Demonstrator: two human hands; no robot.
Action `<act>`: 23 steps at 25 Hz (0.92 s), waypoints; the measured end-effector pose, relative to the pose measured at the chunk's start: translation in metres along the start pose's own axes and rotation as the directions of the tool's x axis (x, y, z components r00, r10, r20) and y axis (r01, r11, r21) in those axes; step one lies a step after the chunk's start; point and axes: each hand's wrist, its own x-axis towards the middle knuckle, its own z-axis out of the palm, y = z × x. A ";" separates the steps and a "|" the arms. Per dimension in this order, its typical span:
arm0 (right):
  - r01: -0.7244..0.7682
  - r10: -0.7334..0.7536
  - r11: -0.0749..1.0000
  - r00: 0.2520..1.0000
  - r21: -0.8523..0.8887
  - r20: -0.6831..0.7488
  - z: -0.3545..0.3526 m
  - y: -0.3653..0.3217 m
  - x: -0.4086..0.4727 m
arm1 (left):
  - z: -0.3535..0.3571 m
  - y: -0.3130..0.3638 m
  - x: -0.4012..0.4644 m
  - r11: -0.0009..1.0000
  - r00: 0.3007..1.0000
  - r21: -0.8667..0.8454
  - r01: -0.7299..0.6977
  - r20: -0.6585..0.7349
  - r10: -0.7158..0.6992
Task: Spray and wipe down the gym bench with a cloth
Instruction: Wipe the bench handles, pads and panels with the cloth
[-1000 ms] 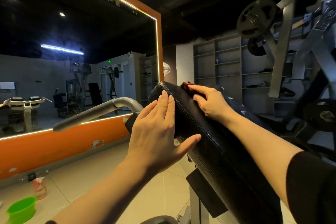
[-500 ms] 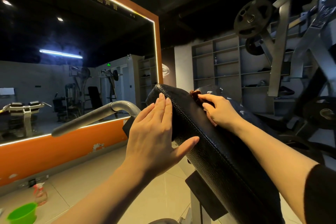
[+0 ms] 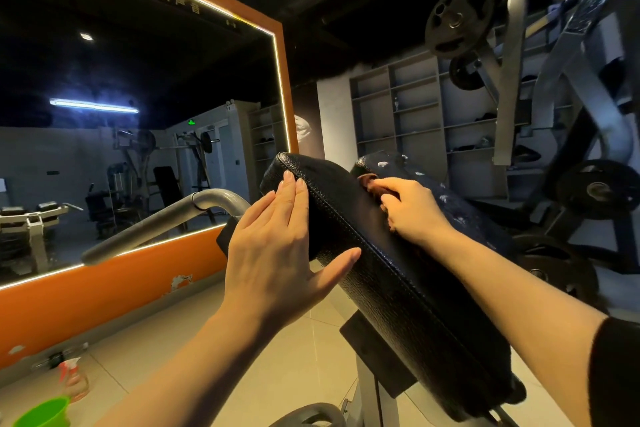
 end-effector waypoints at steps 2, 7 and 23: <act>0.202 -0.205 0.976 0.978 0.081 0.032 0.002 -0.024 -0.014 | 0.001 0.000 0.000 1.000 1.000 0.001 -0.007 -0.005 0.007; 0.230 -0.223 0.970 0.971 -0.073 0.088 -0.002 -0.021 -0.020 | -0.001 0.000 -0.002 1.000 1.000 -0.016 -0.009 0.010 0.010; -0.183 0.169 0.978 0.978 0.105 0.126 -0.045 0.035 -0.111 | -0.034 0.082 -0.073 0.954 0.993 -0.285 -0.099 0.031 0.112</act>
